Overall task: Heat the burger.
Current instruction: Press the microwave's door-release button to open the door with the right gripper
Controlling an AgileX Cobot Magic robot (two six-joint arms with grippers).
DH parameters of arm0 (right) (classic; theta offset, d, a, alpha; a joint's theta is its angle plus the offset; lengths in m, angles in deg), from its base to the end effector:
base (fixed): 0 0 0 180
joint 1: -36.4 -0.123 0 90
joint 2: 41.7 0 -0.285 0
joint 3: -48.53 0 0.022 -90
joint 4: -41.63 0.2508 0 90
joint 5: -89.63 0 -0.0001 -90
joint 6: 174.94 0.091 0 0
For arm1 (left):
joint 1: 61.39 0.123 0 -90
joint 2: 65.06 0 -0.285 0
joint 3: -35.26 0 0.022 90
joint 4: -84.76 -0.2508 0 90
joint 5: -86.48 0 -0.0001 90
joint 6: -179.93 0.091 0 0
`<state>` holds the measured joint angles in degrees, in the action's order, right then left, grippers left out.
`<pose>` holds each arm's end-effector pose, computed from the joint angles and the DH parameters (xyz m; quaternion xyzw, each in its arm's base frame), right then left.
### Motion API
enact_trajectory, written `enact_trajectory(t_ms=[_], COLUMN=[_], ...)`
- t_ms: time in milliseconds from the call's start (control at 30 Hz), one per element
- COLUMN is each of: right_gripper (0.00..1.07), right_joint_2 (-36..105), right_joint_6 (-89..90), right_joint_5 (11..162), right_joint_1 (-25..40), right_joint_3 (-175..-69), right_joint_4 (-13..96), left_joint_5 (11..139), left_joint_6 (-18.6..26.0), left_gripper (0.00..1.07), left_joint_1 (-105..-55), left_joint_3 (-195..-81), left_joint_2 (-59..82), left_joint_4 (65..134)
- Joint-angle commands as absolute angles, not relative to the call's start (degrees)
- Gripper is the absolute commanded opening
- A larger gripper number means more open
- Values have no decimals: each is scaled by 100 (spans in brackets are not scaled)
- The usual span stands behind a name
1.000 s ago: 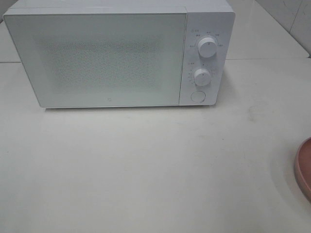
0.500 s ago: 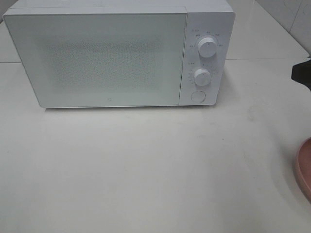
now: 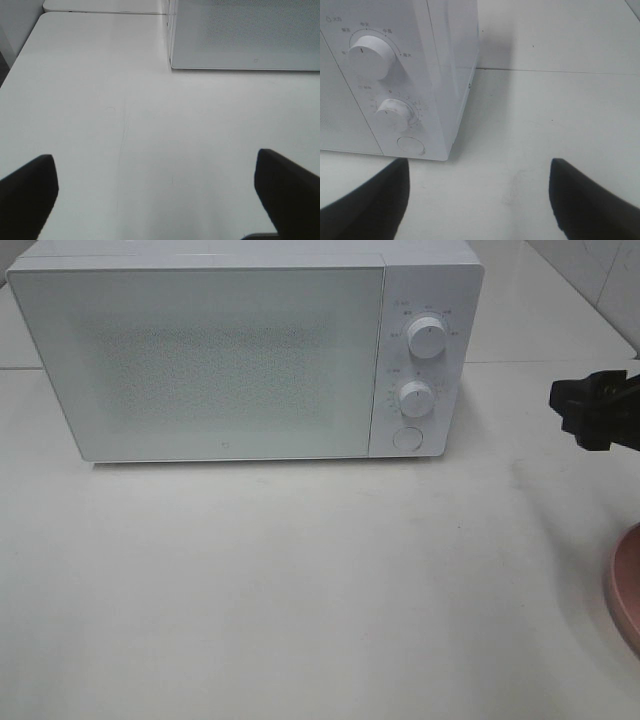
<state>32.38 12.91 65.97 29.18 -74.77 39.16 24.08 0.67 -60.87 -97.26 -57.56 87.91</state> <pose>0.2111 0.0283 0.2230 -0.0166 0.8044 0.0731 0.5893 -0.0091 -0.0045 0.2803 0.0034 0.8540 -0.0217 0.5197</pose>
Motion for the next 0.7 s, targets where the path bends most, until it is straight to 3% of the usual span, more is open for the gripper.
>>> enact_trajectory(t_ms=[33,400,700], right_gripper=[75,75,75], right_joint_2=[3513,4344,4957], right_joint_6=[907,-519,-1236], right_joint_5=[5721,4311,3045], right_joint_1=[2889,1554,-62], right_joint_3=[-7259,-6875,-6875], right_joint_4=[4163,6277,8328], left_joint_5=[2506,2506,2506], left_joint_6=[67,67,67], left_gripper=[100,100,100], left_joint_1=[-6087,-6087,-6087], left_joint_3=[-9709,-9709,-9709], left_joint_2=[-5876,-5876,-5876], left_joint_4=[8797,8797,8797])
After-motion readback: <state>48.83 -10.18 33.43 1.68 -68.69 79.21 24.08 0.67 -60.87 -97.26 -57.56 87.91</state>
